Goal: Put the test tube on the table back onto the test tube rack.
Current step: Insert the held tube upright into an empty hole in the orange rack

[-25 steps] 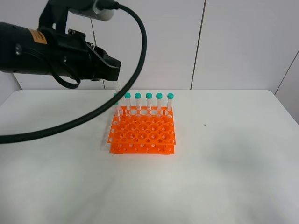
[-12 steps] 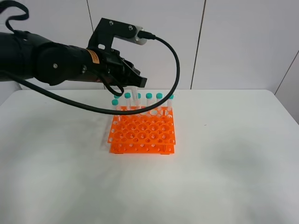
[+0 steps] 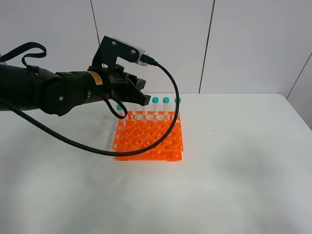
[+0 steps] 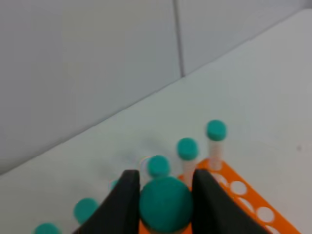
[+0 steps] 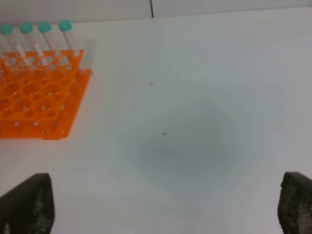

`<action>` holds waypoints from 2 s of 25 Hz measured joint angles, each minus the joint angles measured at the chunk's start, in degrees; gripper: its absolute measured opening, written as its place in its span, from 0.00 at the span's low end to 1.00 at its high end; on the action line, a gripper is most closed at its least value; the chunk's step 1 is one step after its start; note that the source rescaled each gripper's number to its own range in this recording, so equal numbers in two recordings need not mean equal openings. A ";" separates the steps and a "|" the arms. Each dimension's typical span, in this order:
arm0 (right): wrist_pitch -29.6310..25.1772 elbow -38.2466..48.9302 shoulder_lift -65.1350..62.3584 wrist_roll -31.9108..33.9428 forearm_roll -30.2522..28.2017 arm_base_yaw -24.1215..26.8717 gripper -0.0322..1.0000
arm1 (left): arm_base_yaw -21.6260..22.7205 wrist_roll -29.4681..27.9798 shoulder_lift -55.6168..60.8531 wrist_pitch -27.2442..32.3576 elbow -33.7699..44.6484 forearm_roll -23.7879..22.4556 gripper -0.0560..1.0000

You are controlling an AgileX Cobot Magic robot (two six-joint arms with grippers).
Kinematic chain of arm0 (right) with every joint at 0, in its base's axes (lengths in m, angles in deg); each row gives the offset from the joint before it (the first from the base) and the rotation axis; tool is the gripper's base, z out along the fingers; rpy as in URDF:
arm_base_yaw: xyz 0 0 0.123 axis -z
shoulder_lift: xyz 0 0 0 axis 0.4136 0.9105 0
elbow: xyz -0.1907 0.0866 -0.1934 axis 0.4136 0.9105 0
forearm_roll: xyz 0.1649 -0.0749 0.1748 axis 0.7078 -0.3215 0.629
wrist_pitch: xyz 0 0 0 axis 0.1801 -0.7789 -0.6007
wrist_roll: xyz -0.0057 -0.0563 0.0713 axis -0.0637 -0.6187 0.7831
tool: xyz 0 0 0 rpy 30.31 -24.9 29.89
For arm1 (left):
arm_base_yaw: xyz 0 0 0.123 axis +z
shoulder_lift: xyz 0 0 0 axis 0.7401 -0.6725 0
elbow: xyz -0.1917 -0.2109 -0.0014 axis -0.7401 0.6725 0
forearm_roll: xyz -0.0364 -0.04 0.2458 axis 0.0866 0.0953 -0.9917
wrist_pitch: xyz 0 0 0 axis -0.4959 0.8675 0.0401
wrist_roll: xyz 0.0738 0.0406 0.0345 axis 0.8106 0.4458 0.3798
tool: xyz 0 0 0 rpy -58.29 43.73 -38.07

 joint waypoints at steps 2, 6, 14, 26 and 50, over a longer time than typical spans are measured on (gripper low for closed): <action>0.00 0.00 0.00 0.00 0.00 0.00 1.00 | 1.33 0.45 -0.47 -0.39 0.08 1.53 0.05; 0.00 0.00 0.00 0.00 0.00 0.00 1.00 | 1.67 2.03 -1.54 1.89 -1.01 2.07 0.05; 0.00 0.00 0.00 0.00 0.00 0.00 1.00 | 1.67 3.05 -5.81 13.99 -9.86 2.01 0.05; 0.00 0.00 0.00 0.00 0.00 0.00 1.00 | 2.14 4.60 -9.80 14.68 -11.97 2.01 0.05; 0.00 0.00 0.00 0.00 0.00 0.00 1.00 | 4.26 4.80 -13.28 16.13 -14.29 2.12 0.05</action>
